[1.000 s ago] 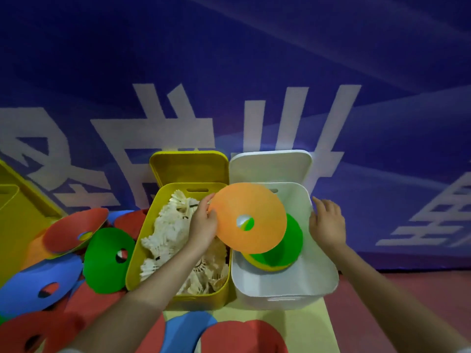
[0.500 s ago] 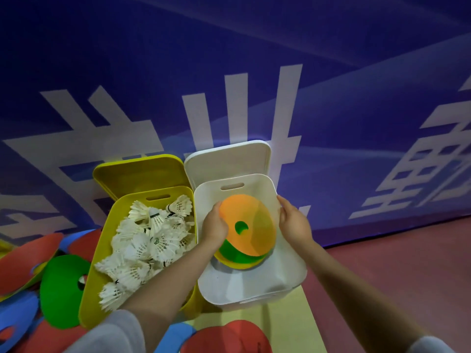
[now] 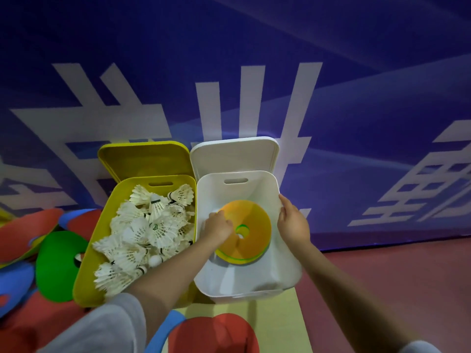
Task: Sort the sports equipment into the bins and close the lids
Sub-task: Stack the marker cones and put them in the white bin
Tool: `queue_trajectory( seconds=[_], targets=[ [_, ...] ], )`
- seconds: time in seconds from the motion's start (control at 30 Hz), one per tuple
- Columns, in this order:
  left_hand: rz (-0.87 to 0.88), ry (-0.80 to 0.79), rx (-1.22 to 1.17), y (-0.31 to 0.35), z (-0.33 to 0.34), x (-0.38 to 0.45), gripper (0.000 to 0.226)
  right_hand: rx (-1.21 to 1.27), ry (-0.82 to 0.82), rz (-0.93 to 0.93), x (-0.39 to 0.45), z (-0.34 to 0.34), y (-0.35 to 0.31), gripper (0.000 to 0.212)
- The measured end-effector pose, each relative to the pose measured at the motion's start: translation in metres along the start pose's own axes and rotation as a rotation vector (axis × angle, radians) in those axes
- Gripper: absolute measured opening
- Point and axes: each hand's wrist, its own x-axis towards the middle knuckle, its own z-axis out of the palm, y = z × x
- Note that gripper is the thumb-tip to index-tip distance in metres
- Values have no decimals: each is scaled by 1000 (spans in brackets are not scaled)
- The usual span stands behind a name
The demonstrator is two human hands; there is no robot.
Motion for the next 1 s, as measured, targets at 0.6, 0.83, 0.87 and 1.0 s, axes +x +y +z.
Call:
queue_trajectory(
  seconds=[0.6,0.83,0.87,1.0],
  targets=[
    [262,402,-539,-126,-171,-113,29,381,-31,-464,-87,72,-172,25],
    [180,518,-461,-256,-226,-135,30,495,-202,-448,-135,143,-255,26],
    [160,532,-437,-277,-233,-137,31,500,-217,-446,-141,152,-267,26],
    [63,546,-385,-361,-253,-148,32,457,-244,-455,-160,188,-312,28]
  ],
)
